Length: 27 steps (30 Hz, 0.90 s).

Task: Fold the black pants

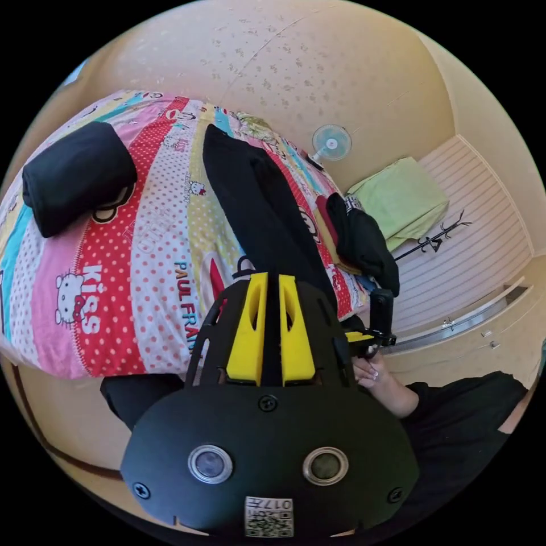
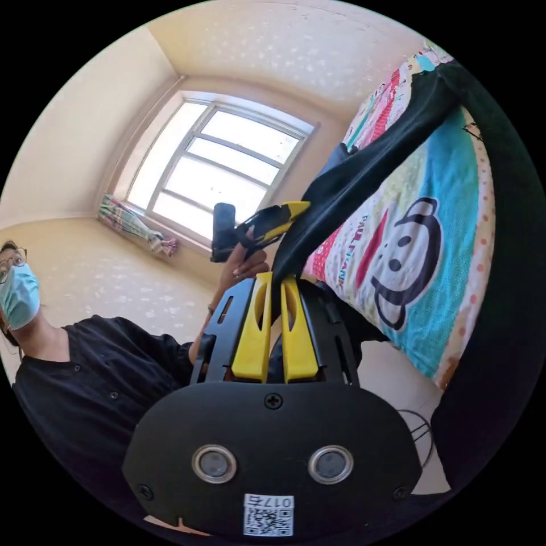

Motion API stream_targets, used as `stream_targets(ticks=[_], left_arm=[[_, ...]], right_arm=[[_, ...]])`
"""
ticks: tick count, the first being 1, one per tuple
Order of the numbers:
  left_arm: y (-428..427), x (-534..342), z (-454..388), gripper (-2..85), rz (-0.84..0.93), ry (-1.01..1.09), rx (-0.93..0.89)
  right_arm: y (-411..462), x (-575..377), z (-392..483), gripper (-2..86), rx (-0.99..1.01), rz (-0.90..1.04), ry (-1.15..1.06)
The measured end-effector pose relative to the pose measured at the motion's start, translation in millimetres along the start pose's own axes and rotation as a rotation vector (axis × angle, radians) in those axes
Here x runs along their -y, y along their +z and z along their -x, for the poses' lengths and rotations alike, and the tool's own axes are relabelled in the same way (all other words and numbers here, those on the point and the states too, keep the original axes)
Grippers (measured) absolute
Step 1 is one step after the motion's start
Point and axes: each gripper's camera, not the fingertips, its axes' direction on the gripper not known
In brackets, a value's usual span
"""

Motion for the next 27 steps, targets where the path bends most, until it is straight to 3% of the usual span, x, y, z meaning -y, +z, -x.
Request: stream_targets(ticks=[2,4,10,15,18,21,24,27], left_arm=[[11.8,-24.6,8.9,3.9,0.053,-0.04,0.102],[25.0,-62.0,19.3,6.9,0.101,-0.07,0.061],[40.2,-124.1,4.3,7.8,0.17,-0.035,-0.052],[37.9,-117.1,-43.7,10.0,0.223,0.077,-0.119],[27.3,-105.5,-82.6,11.3,0.232,0.154,-0.162],[11.5,-97.5,-124.2,15.5,0.248,0.218,-0.266],[7.4,-88.3,-153.9,22.4,0.293,0.227,-0.402],[23.0,-78.2,-170.7,23.2,0.366,0.227,-0.366]], right_arm=[[5.4,-30.0,1.3,4.9,-0.171,0.125,0.052],[-6.9,-64.6,8.7,6.7,-0.307,0.172,0.083],[-132.5,-183.6,45.7,10.6,-0.787,-0.25,0.28],[-115.6,-219.1,12.9,12.5,-0.54,-0.038,0.398],[-120.5,-249.4,63.2,6.8,-0.412,-0.155,0.362],[-134.8,-274.0,161.3,4.1,-0.462,-0.293,0.22],[-118.6,-268.7,250.6,3.3,-0.643,-0.224,0.057],[-90.2,-261.8,311.7,3.3,-0.641,-0.188,-0.07]])
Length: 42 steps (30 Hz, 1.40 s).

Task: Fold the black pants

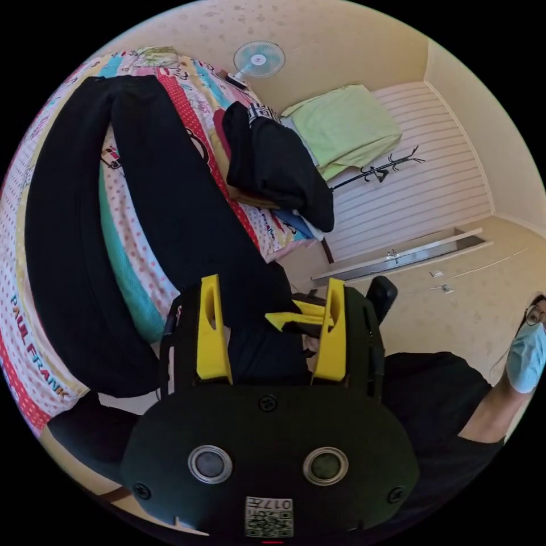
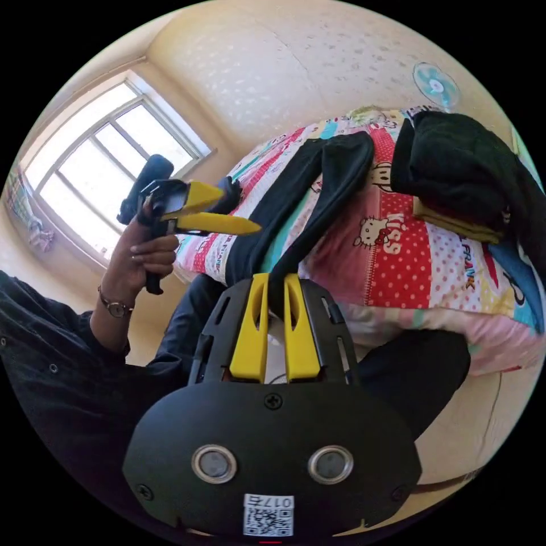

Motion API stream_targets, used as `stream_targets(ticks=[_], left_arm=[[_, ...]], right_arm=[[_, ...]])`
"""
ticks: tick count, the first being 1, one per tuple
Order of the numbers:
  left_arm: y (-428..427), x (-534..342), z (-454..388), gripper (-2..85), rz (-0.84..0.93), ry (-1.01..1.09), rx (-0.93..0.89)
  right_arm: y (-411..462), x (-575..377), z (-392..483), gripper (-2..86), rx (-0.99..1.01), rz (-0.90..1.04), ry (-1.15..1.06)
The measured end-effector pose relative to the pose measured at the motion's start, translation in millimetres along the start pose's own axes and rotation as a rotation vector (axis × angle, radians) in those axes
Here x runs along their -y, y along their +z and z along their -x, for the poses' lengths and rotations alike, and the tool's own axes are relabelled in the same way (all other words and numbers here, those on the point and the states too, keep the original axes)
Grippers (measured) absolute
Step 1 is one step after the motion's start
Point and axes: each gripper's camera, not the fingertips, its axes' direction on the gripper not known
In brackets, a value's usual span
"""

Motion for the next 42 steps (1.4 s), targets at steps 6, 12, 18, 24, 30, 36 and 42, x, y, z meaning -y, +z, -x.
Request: stream_targets(ticks=[6,12,18,24,30,36,42], left_arm=[[6.8,-23.7,2.7,5.3,0.052,0.013,0.183],[-43.7,-86.6,36.4,3.5,-0.1,-0.039,-0.025],[-80.4,-126.2,61.3,3.5,-0.162,-0.05,-0.112],[-117.5,-157.0,69.4,3.5,-0.233,-0.025,-0.115],[-141.1,-177.2,77.6,3.6,-0.283,-0.025,-0.178],[-193.4,-228.2,92.8,3.4,-0.433,-0.092,-0.105],[-226.9,-282.1,127.9,3.6,-0.523,-0.251,-0.164]], right_arm=[[7.9,5.3,58.8,5.4,0.005,0.264,-0.182],[-54.5,75.3,42.9,5.9,-0.187,0.278,-0.218],[-7.9,282.5,-21.1,12.2,-0.461,0.103,-0.239],[128.2,386.8,-179.9,14.2,-0.419,0.179,0.202],[172.9,369.2,-205.5,9.6,-0.351,0.061,0.317],[234.0,424.8,-33.5,3.5,-0.601,0.045,-0.192],[330.1,454.0,79.9,3.3,-0.39,0.014,-0.257]])
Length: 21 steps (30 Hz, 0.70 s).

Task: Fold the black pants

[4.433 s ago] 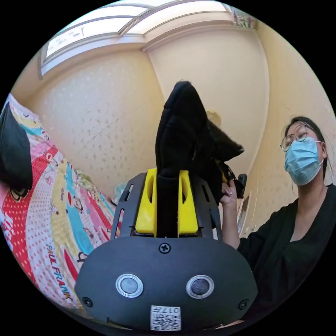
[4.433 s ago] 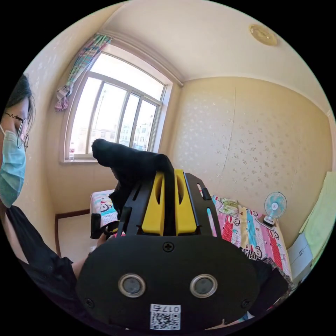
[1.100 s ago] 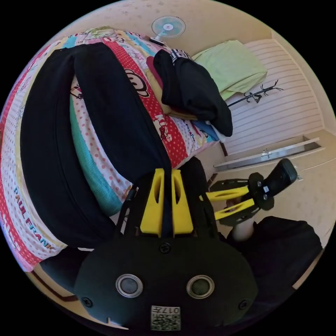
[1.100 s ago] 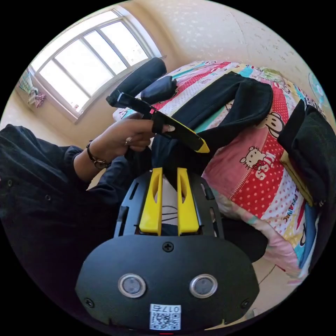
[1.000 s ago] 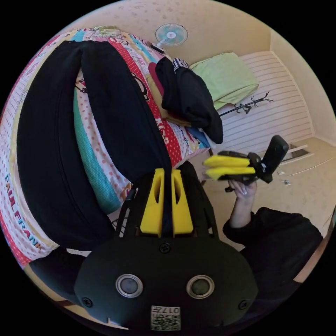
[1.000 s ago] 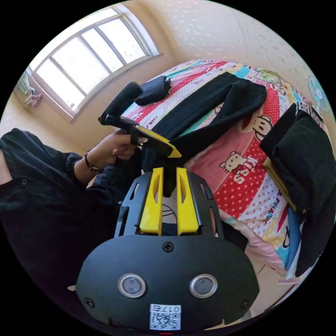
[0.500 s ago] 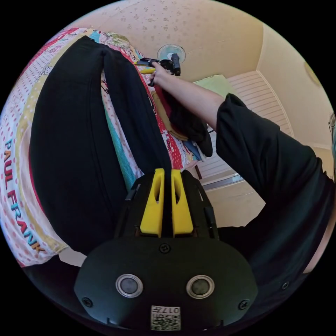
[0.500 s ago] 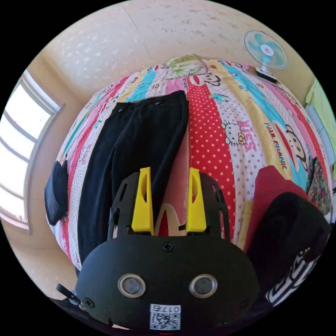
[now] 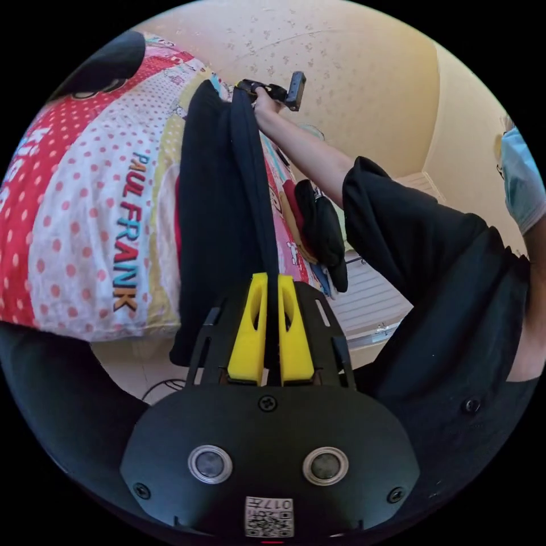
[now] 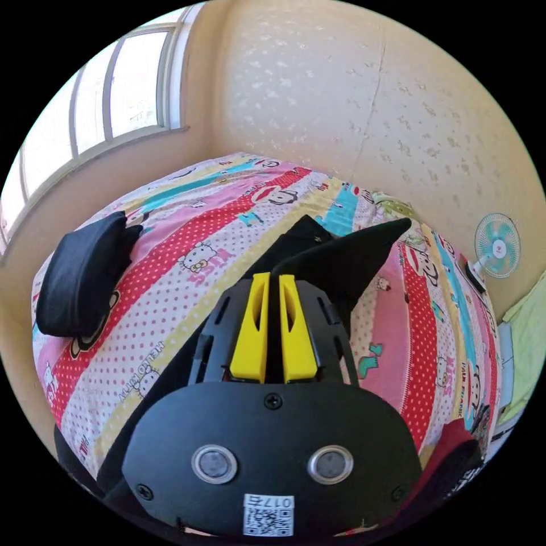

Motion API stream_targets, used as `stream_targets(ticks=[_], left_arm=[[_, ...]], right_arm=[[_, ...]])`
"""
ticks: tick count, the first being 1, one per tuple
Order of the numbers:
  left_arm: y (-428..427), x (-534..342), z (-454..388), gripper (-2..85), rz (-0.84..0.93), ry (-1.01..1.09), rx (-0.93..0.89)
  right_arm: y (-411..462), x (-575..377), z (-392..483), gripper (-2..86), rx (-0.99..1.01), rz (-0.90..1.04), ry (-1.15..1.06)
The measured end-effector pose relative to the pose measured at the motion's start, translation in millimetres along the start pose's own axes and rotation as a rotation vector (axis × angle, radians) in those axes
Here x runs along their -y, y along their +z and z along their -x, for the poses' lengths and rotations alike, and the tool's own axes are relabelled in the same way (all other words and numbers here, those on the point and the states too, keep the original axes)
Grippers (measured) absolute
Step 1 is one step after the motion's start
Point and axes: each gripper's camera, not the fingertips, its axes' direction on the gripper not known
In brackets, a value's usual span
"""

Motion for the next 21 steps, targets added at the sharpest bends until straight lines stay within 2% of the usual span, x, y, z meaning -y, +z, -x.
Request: stream_targets(ticks=[3,5,10,13,17,21], left_arm=[[-17.2,-8.9,12.9,3.6,-0.022,-0.072,0.024],[-24.2,-12.8,15.0,3.7,-0.022,-0.097,0.072],[-24.6,-10.8,14.9,5.7,0.043,-0.126,0.07],[-37.6,2.1,9.1,11.5,0.007,-0.095,0.088],[-54.0,36.2,1.4,12.5,-0.111,-0.005,0.124],[-5.6,104.9,-0.5,13.6,-0.001,0.053,0.146]], right_arm=[[50.3,-5.7,22.0,4.1,0.055,0.097,0.04],[56.4,-17.1,26.7,4.7,0.103,0.09,0.043],[1.9,-66.4,15.9,4.7,0.25,0.068,-0.003],[-43.1,-133.2,-7.4,6.8,0.285,0.122,-0.005],[-89.9,-259.6,-35.0,10.6,0.417,0.175,0.12],[-92.9,-376.9,-24.8,13.9,0.557,0.241,0.288]])
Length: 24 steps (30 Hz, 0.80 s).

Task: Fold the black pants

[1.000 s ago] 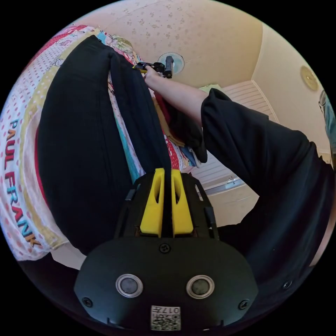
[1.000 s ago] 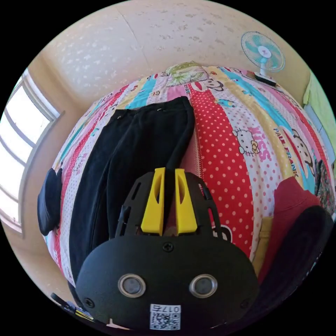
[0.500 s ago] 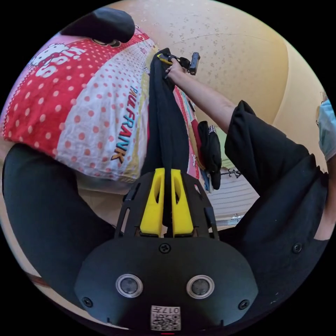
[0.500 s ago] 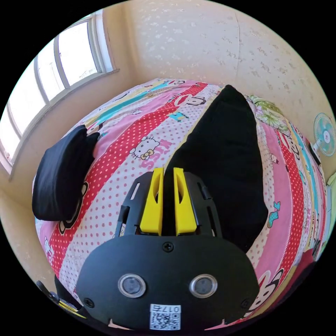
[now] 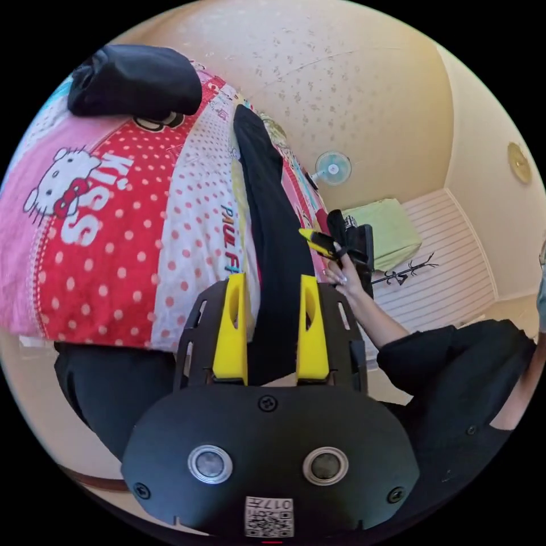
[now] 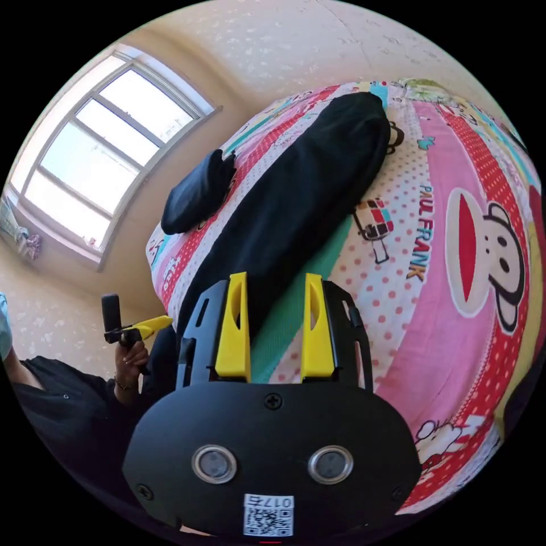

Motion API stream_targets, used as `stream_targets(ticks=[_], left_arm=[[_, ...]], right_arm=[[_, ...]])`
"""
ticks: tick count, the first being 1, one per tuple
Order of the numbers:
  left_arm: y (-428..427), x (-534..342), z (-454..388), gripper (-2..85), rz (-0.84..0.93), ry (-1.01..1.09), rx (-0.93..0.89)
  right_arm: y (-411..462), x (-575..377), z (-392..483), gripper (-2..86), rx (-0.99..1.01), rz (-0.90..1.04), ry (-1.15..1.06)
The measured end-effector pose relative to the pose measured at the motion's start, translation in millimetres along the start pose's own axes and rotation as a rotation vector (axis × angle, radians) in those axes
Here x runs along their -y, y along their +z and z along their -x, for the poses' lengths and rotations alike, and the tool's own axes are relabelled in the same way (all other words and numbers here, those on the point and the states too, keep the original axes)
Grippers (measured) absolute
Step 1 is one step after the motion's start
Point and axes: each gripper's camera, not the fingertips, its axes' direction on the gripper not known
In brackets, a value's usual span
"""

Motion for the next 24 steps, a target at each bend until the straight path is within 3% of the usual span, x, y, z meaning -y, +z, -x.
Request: stream_targets(ticks=[3,6,10,14,19,24], left_arm=[[65.7,28.0,-4.2,13.4,0.174,-0.005,-0.08],[77.2,20.2,-18.5,8.5,0.149,-0.041,-0.032],[98.0,-22.1,-52.1,5.3,0.252,0.019,-0.144],[128.4,-63.5,-60.0,6.7,0.38,-0.031,-0.182],[109.7,-43.7,-47.3,13.7,0.219,-0.093,-0.166],[96.7,53.3,-38.9,14.4,0.083,-0.049,-0.129]], right_arm=[[13.7,-41.3,-2.3,12.3,0.183,-0.026,-0.031],[9.5,-56.8,-21.1,5.9,0.257,-0.049,0.035],[-24.0,-75.6,-24.3,4.3,0.199,-0.026,-0.03],[-35.6,-122.1,-35.2,4.4,0.135,0.126,-0.086],[-57.8,-120.1,-90.0,6.9,0.095,0.08,0.004],[-90.7,-17.9,-146.4,12.8,0.149,-0.08,0.0]])
